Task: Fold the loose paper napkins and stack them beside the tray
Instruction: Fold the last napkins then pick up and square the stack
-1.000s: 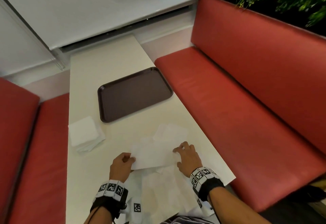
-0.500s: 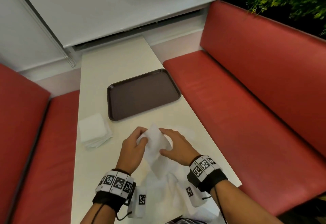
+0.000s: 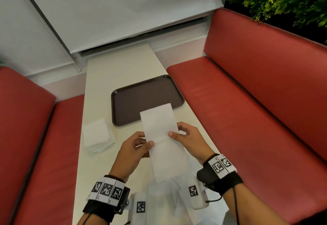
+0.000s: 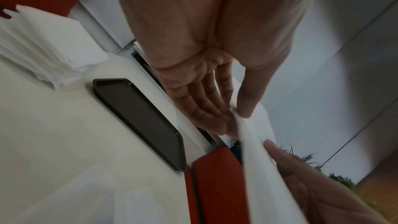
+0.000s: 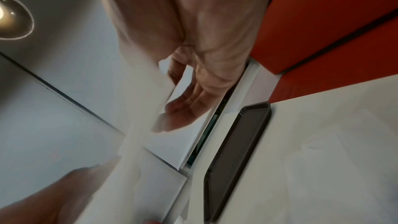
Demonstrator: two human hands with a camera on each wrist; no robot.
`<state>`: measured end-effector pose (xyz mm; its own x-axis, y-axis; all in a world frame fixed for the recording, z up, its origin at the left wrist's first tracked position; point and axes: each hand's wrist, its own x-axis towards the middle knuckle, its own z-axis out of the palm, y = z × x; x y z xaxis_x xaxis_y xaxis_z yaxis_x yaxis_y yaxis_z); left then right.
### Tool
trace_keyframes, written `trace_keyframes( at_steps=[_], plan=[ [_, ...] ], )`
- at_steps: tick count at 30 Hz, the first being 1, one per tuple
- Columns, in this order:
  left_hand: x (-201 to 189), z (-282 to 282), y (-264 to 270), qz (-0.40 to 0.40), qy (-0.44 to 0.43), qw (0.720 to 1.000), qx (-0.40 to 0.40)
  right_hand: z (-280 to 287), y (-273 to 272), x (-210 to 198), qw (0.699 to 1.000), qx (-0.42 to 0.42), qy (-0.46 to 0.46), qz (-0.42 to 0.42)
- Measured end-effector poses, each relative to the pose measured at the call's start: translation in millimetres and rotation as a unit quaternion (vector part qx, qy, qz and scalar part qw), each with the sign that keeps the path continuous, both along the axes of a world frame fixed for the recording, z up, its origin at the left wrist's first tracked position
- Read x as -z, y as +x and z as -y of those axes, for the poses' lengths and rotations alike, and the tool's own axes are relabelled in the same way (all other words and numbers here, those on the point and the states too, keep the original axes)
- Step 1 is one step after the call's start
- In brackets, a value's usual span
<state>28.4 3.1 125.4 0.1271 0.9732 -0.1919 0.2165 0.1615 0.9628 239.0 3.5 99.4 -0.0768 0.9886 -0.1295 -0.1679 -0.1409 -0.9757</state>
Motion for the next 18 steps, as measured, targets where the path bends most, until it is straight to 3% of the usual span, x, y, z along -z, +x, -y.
trace_keyframes(
  at_steps=[7,18],
  plan=[
    [-5.1,1.3,0.9,0.044,0.03,0.998,-0.034,1.8,1.8,-2.9,0.998,-0.05,0.001,0.03],
    [3.5,-0.1,-5.0,0.107,0.006,0.993,-0.052,-0.8,-1.6,-9.6,0.997,-0.052,-0.022,-0.047]
  ],
)
